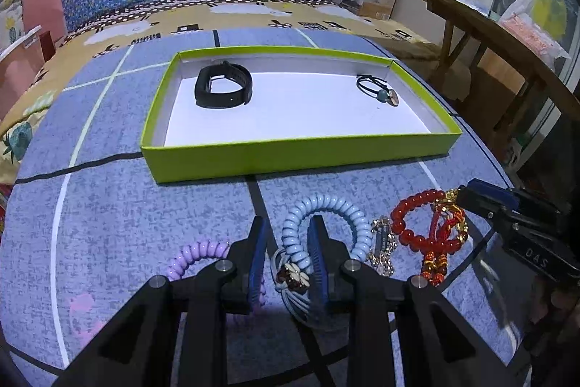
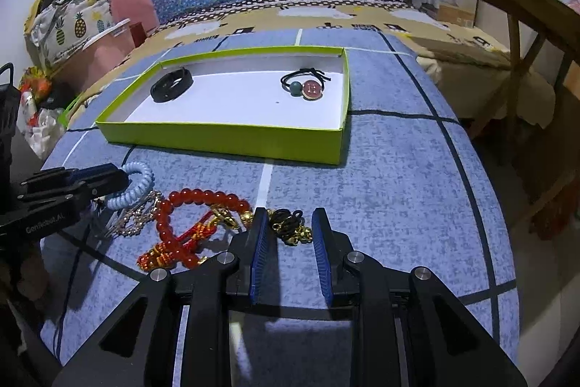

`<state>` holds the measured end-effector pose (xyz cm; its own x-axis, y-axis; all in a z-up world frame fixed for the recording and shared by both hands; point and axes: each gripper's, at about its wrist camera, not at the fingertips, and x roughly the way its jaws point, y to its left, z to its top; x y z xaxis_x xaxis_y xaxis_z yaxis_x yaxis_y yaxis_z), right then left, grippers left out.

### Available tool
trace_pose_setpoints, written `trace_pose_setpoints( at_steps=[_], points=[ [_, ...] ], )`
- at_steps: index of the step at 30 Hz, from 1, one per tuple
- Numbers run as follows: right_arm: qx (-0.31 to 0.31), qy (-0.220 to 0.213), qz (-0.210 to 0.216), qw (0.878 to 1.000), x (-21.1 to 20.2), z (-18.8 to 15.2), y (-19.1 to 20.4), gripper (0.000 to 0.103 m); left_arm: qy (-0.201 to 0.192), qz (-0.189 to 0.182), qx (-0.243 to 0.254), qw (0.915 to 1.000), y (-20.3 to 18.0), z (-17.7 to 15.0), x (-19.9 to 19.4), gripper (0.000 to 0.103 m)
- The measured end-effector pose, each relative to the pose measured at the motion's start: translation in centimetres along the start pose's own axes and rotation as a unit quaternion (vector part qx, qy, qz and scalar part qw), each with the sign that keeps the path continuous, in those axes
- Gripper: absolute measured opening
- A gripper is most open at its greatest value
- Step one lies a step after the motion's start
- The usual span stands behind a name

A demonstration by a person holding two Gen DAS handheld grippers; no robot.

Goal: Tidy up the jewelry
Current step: 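Move the left tool back and grasp the light blue coil bracelet, then grasp the gold charm pendant with the right tool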

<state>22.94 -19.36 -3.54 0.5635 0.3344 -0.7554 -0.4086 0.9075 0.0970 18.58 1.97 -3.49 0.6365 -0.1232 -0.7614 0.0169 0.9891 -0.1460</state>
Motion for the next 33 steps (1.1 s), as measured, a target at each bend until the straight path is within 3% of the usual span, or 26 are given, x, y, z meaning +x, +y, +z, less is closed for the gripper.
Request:
trace_pose_setpoints(
  at_steps=[5, 10, 12, 14, 33],
  points=[
    [-0.024, 0.011, 0.006, 1.000, 0.0, -0.2, 0.2, 0.025, 0.003, 0.014, 0.019, 0.9997, -0.6, 0.1, 0.2, 0.025],
    [-0.046, 0.016, -0.001, 0.999, -0.1, -0.4, 0.5, 0.017, 0.004, 0.021, 0.029, 0.9994, -1.0, 0.1, 0.2, 0.025],
    [-0.049, 0.014, -0.003, 0.999, -0.1, -0.5, 0.6, 0.017, 0.005, 0.024, 0.034, 0.9991, -1.2, 0.1, 0.2, 0.022],
    [-0.045, 0.011, -0.002, 0.999, -0.1, -0.6, 0.6, 0.016, 0.004, 0.025, 0.036, 0.9990, -1.2, 0.1, 0.2, 0.013],
    [-0.022, -0.021, 0.005, 1.000, -2.4, -1.1, 0.2, 0.011, -0.047, -0.022, 0.007, 0.9986, 0.0, 0.0, -3.4, 0.010]
  ],
)
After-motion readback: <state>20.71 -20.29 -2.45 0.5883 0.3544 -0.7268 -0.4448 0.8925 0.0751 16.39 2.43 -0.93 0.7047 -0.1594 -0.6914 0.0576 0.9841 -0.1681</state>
